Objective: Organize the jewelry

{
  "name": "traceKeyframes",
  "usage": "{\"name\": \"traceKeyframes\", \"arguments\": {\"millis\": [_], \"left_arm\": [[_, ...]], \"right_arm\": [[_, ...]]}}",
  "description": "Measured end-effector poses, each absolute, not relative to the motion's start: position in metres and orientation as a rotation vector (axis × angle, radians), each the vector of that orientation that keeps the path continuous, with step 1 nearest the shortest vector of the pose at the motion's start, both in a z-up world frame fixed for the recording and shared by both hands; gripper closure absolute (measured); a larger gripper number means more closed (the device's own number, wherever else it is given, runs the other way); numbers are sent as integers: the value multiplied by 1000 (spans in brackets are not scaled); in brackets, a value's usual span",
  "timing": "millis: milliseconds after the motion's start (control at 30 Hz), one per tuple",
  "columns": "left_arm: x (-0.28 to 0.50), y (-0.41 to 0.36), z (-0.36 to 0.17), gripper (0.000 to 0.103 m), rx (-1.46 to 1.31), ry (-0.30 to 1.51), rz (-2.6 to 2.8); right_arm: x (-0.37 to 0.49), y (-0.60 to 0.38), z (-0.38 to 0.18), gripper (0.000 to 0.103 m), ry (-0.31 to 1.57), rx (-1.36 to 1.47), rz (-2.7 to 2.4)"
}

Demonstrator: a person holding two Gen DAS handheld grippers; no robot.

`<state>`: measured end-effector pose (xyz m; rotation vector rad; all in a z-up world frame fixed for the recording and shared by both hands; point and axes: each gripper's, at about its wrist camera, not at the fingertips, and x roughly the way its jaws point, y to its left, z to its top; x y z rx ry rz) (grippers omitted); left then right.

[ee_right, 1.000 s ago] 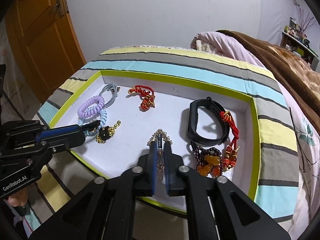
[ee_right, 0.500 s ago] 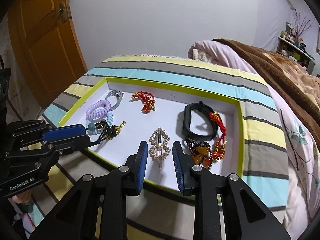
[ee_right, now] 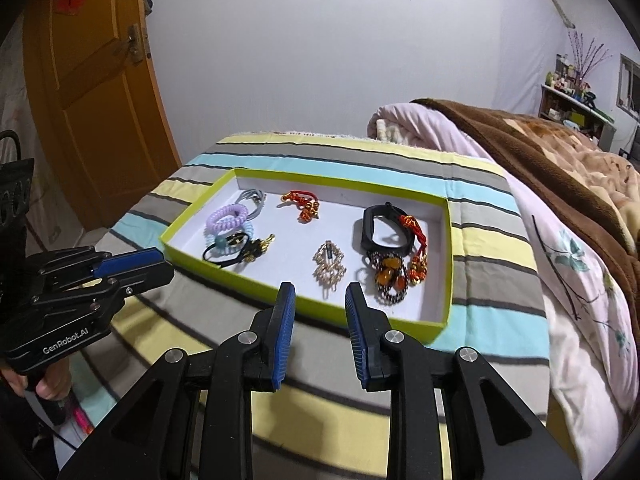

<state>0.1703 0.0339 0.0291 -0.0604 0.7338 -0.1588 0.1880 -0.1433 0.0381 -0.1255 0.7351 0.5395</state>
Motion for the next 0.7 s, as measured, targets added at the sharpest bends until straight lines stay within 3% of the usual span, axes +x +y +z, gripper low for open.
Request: {"name": "traceKeyframes", "arguments": {"millis": [267, 700], "left_arm": [[132, 26, 37, 85, -57, 695, -91], [79, 15, 44, 85, -51, 669, -26]], "right_arm": [[149, -156, 45, 70, 710, -97, 516], [96, -165, 42, 69, 717, -97, 474]]}}
